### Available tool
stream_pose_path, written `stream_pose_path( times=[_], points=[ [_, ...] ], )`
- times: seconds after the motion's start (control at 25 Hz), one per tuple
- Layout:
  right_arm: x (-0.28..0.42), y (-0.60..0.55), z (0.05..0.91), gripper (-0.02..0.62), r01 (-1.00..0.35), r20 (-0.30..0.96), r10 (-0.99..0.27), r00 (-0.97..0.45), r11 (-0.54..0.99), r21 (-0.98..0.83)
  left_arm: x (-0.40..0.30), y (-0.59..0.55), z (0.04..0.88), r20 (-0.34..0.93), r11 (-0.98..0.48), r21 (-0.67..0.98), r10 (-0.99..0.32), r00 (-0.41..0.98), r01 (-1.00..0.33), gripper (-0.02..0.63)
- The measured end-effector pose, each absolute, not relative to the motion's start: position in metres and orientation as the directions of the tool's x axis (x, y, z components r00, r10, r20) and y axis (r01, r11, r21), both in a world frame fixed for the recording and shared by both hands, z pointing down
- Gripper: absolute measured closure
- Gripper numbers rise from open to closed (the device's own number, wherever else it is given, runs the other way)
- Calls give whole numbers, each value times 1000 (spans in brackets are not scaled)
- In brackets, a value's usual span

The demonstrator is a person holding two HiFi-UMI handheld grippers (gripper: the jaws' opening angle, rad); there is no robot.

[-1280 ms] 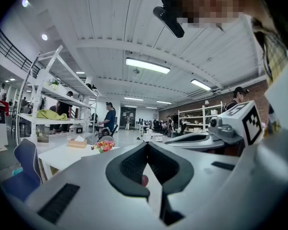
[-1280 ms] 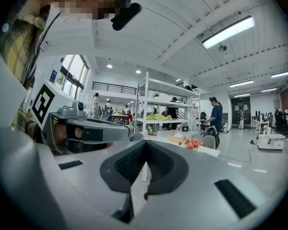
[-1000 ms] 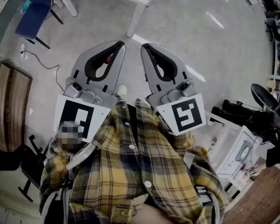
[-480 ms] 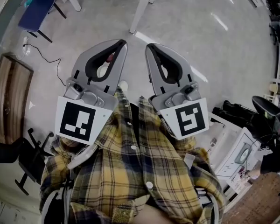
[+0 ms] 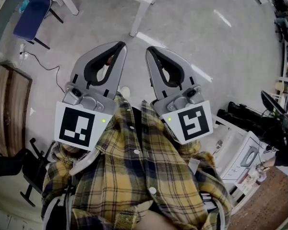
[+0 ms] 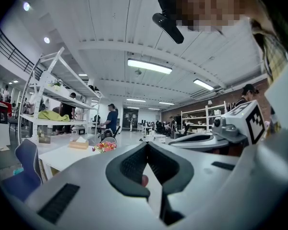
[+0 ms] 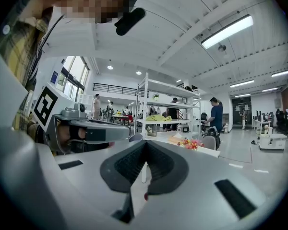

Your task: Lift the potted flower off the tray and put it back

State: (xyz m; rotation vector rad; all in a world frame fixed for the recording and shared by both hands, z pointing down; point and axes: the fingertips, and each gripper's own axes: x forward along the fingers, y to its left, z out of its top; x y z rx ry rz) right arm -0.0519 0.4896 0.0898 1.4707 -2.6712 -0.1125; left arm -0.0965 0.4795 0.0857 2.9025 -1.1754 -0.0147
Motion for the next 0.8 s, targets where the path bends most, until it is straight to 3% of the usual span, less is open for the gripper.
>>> stream_pose_path(
  times=[0.8],
  points=[
    [-86,298,71,597,-882,56,-895,-442,445,155,-141,286,69,-1,-765,17,-644,765,-644,597]
  ],
)
